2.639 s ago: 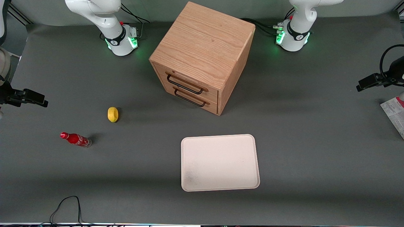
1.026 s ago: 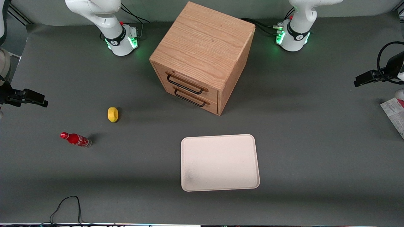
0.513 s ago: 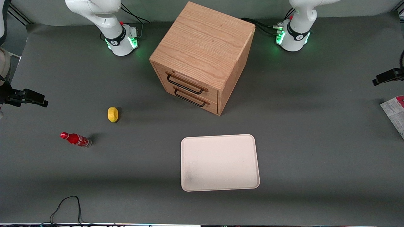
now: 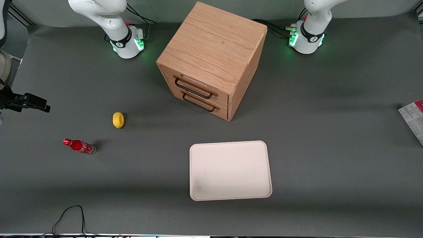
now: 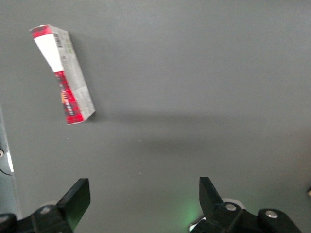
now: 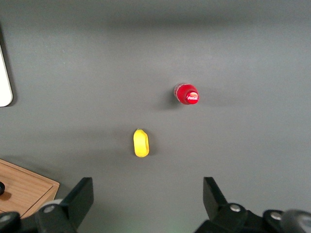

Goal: Place red cookie box on tray

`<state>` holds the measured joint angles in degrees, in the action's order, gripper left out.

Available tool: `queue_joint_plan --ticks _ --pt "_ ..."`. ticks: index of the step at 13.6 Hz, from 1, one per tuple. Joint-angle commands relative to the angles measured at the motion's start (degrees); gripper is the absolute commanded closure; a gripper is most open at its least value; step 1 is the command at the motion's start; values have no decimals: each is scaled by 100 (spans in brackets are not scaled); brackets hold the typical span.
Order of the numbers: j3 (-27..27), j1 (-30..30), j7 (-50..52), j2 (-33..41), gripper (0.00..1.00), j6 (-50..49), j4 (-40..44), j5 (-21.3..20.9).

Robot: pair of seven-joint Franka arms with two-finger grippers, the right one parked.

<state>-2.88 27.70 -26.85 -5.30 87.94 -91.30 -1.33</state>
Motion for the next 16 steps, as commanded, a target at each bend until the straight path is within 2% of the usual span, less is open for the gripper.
queue_joint_plan --ticks 1,5,7,9,11,14,15,16 --pt "68 524 -731 -339 0 -40 455 -69" --pt "68 1263 -1963 -779 0 -58 1008 -113" --pt "68 1265 -1991 -824 0 -49 1123 -393" --pt "68 1264 -1947 -832 0 -14 1132 -430" --pt "77 1230 -1938 -946 0 300 1115 -648" --pt "77 1421 -1692 -1183 0 626 1106 -449" --pt "68 1536 -1475 -1219 0 793 1089 -21" --pt "68 1659 -959 -1263 0 882 1080 236"
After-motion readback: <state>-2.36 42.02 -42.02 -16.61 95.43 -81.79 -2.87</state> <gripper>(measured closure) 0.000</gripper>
